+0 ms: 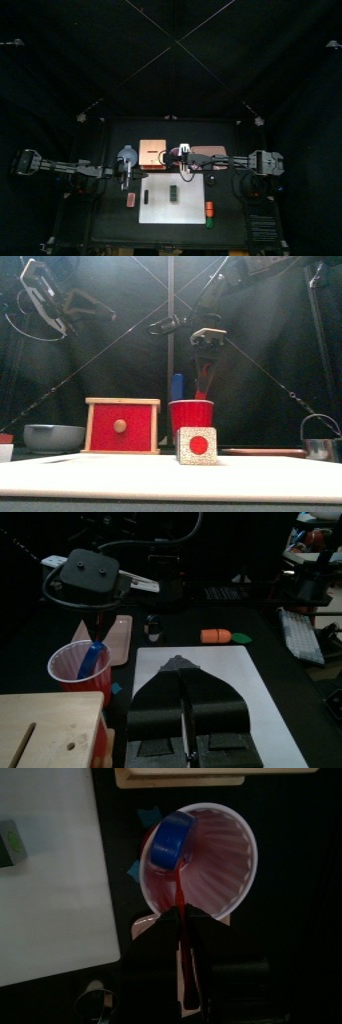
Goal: Cut the sushi into 4 pieces with the knife
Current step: Grasp knife edge with left hand
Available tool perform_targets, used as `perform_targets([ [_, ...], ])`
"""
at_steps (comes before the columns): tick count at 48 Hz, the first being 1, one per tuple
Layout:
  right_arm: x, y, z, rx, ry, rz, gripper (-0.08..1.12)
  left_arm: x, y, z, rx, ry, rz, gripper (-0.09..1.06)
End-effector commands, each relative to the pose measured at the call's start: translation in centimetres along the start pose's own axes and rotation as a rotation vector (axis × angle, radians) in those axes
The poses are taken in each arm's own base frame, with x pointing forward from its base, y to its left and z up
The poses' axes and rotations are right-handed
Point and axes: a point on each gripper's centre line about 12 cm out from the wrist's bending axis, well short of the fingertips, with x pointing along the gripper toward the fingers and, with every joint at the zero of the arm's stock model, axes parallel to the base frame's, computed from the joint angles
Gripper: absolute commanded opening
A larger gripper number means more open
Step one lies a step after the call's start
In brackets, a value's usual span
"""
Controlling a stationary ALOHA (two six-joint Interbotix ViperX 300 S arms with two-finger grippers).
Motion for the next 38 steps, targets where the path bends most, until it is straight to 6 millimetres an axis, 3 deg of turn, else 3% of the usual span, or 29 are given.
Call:
perform_targets([
  [1, -2.7, -1.5, 0.5, 0.035, -0.049, -0.019, 0.08, 0.2, 0.1, 0.5, 0.003, -0.020, 0.004, 0.05],
  [10, -5.8, -2.1, -0.1, 0.056, -0.081, -0.024, 0.09, 0.1, 0.1, 0.3, 0.003, -0.015, 0.004, 0.07],
  [16, -9.2, -2.2, -1.0, 0.078, -0.154, -0.019, 0.09, -0.1, 0.2, 0.6, 0.002, -0.026, 0.007, 0.11],
  [30, -15.4, 0.9, -3.5, 0.078, -0.390, 0.035, 0.09, -0.4, 0.2, 1.2, 0.001, -0.064, 0.010, 0.38],
  [38, -17.2, 2.7, -4.7, 0.120, -0.581, 0.084, 0.09, -0.4, 0.2, 1.2, 0.001, -0.070, 0.010, 0.58],
])
